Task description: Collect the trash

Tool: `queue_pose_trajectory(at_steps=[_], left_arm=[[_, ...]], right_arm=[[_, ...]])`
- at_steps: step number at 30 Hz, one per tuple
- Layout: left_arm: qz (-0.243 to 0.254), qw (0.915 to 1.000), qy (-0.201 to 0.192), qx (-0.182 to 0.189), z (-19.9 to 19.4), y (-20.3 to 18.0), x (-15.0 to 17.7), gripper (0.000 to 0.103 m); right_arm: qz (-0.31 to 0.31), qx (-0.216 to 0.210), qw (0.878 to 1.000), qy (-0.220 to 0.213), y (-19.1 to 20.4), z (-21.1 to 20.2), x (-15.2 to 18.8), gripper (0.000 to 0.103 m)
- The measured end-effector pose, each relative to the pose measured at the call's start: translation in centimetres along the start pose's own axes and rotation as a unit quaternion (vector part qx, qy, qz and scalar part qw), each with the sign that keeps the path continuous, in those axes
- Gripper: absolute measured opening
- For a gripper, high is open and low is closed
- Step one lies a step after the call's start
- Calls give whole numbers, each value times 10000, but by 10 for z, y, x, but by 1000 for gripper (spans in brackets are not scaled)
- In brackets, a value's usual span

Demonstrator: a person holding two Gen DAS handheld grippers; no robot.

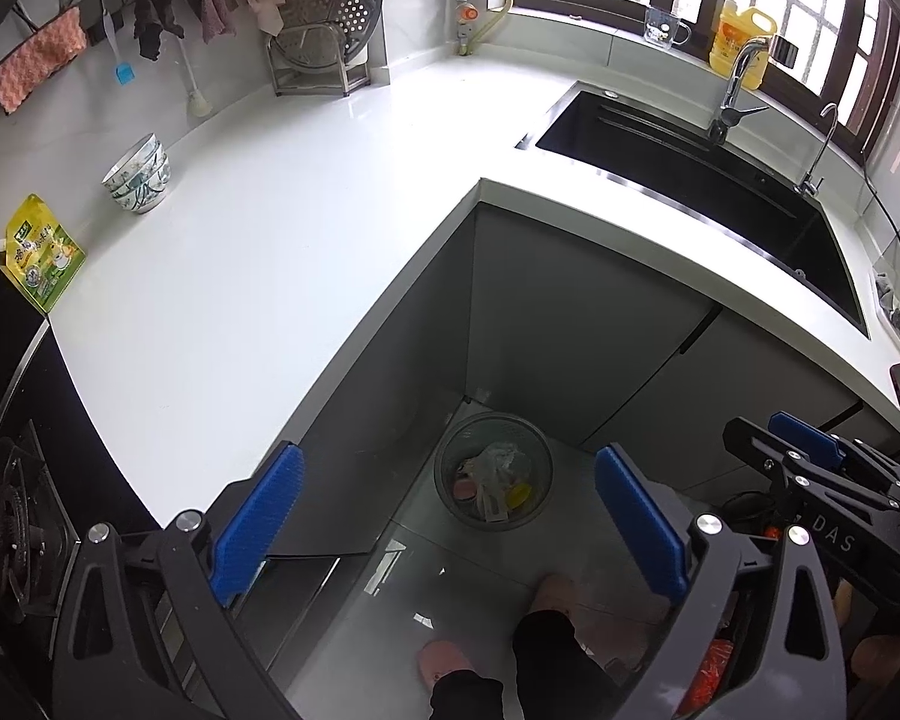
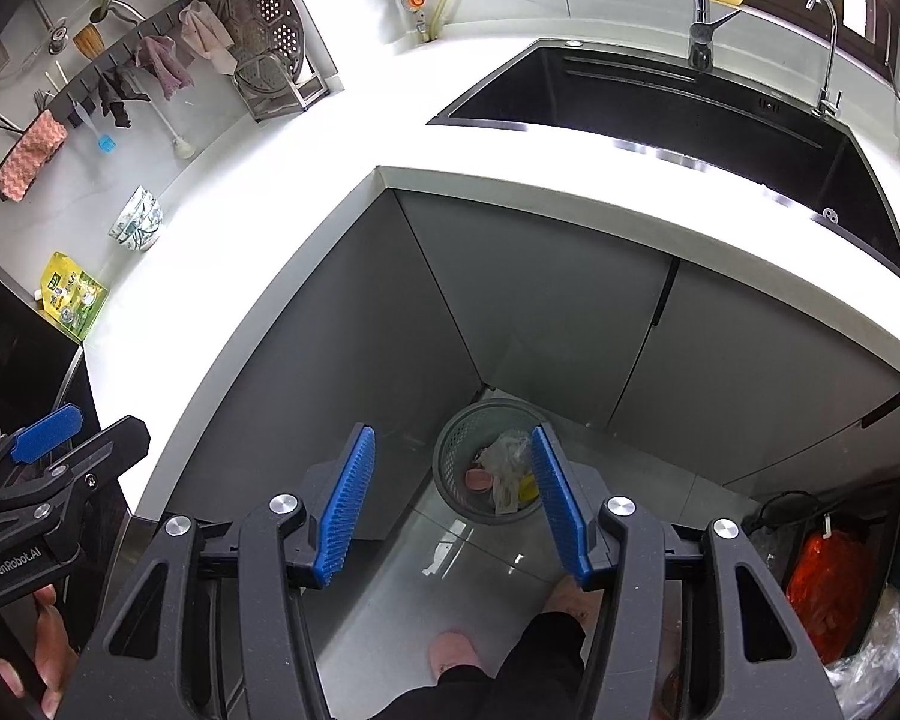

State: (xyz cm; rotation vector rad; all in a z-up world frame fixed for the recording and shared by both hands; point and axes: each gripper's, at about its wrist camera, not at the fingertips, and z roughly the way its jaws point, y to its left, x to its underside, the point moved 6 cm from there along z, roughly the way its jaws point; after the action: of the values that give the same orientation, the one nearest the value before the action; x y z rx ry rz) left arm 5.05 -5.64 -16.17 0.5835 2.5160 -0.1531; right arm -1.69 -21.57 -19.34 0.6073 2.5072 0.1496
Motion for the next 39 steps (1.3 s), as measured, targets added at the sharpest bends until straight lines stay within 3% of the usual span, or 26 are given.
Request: queue_pose_trajectory(at_steps=[39], left_arm=[[-85, 9999, -73, -75, -7, 15, -6, 96]], right_arm=[[-99, -2, 9999, -42, 5, -3, -3, 52]])
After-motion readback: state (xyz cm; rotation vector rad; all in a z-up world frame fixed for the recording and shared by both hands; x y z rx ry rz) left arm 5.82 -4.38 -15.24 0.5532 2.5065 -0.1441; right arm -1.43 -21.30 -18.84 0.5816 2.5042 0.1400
